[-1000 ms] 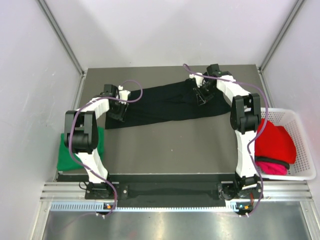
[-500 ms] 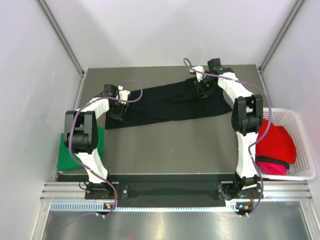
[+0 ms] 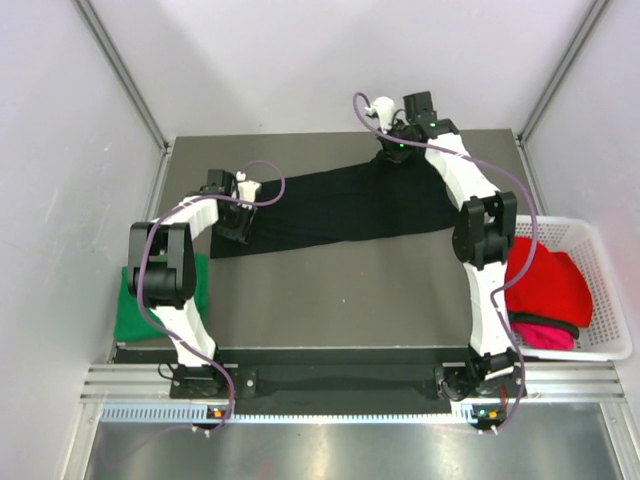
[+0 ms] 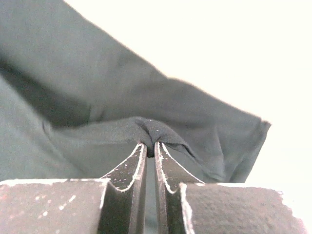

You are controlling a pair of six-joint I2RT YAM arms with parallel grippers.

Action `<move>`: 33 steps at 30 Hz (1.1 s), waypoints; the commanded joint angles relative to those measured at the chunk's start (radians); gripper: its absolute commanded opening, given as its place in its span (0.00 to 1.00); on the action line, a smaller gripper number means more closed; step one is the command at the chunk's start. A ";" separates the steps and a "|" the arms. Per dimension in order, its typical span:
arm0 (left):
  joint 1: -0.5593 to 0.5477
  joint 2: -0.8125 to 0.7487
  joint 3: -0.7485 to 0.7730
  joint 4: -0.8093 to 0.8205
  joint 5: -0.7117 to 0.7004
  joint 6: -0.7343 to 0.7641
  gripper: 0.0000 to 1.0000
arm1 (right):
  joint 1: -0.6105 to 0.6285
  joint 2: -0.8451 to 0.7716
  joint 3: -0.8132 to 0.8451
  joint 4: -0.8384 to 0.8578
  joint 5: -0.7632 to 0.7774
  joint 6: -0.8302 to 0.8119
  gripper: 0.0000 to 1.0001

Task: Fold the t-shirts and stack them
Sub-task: Fold the tshirt

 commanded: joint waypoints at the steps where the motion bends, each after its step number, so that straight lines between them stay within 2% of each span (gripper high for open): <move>1: 0.003 -0.009 -0.047 -0.078 0.018 0.002 0.41 | 0.052 0.024 0.050 0.197 0.017 -0.013 0.06; 4: 0.002 -0.013 -0.040 -0.092 0.018 0.007 0.41 | 0.087 0.004 0.007 0.332 0.010 -0.005 0.47; 7: 0.002 -0.023 -0.037 -0.098 0.023 0.004 0.41 | 0.131 0.009 0.031 0.335 0.105 -0.011 0.60; 10: 0.003 -0.041 -0.055 -0.089 0.026 0.005 0.41 | 0.133 -0.088 -0.088 0.367 0.119 -0.001 0.60; 11: 0.002 -0.046 -0.058 -0.083 0.026 0.005 0.41 | 0.132 -0.169 -0.195 0.418 0.126 0.004 0.60; 14: 0.002 -0.069 -0.067 -0.075 0.026 0.007 0.41 | 0.118 -0.324 -0.352 0.511 0.174 0.001 0.61; 15: 0.002 -0.075 -0.069 -0.077 0.031 0.008 0.41 | 0.110 -0.352 -0.424 0.516 0.194 -0.010 0.62; 20: 0.002 -0.118 -0.052 -0.111 0.025 0.065 0.47 | 0.034 -0.442 -0.578 0.463 0.226 0.001 0.61; 23: 0.002 -0.125 -0.025 -0.160 0.005 0.111 0.54 | -0.017 -0.436 -0.604 0.388 0.238 0.002 0.61; 25: 0.002 -0.113 -0.006 -0.198 -0.009 0.139 0.55 | -0.048 -0.421 -0.589 0.326 0.231 0.015 0.61; 26: 0.002 -0.109 -0.002 -0.206 -0.031 0.169 0.61 | -0.055 -0.407 -0.584 0.267 0.221 0.025 0.60; 29: 0.002 -0.104 0.018 -0.236 -0.048 0.232 0.63 | -0.076 -0.403 -0.602 0.175 0.159 0.041 0.58; 33: 0.002 -0.099 0.063 -0.261 -0.058 0.315 0.67 | -0.082 -0.470 -0.707 0.173 0.100 0.062 0.57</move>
